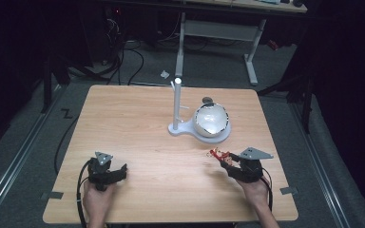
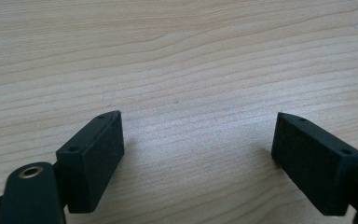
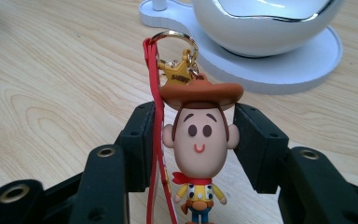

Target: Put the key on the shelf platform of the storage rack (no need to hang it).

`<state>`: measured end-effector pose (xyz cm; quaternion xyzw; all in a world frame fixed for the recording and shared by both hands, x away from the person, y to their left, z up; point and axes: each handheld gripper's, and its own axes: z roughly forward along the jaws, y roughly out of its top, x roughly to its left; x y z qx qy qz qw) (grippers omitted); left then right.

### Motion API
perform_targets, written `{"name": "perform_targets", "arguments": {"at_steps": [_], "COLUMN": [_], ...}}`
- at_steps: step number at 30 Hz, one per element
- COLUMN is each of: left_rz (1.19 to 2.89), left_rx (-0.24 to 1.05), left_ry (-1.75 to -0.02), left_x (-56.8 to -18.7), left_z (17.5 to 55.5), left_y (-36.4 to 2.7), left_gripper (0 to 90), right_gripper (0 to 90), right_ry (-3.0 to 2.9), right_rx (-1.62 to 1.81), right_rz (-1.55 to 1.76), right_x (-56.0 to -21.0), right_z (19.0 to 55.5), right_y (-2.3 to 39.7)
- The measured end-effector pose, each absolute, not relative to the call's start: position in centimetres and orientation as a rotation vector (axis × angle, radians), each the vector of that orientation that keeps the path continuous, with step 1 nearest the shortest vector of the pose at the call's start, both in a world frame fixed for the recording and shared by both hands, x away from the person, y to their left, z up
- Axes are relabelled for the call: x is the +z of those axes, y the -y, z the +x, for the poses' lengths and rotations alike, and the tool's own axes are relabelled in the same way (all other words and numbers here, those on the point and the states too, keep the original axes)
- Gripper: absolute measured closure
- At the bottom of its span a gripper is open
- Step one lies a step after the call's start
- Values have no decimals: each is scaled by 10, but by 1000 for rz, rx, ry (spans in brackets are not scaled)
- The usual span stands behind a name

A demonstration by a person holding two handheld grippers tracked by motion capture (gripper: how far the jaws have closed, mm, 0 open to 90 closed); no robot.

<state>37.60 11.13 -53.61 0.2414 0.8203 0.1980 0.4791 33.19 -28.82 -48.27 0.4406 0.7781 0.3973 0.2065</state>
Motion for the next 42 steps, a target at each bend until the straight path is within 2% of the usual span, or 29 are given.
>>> {"name": "perform_targets", "arguments": {"at_steps": [17,42], "left_rz": [588,586], "left_rx": [484,483], "left_ry": [-2003,-2003], "left_x": [-536,-536], "left_z": [376,376], "left_y": [-111,-111], "left_gripper": [171,171], "right_gripper": [516,516], "right_ry": [-2083,-2092], "right_rx": [1166,1219], "right_rz": [1294,1289], "right_x": [-466,-432], "right_z": [332,369], "right_y": [323,327]}}
